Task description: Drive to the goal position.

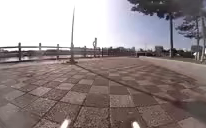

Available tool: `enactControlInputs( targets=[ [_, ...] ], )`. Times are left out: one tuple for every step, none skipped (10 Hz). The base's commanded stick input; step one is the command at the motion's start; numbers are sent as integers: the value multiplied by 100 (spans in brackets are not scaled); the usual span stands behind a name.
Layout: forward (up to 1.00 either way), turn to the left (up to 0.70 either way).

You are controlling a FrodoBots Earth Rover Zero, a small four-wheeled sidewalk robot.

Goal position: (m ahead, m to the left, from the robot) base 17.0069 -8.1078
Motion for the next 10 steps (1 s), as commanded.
enactControlInputs(
  targets=[
    [50, 5],
    [50, 1],
    [50, 0],
    [50, -28],
    [50, -50],
    [50, -50],
    [50, -50],
    [50, -50],
    [50, -40],
    [50, -12]
  ],
)
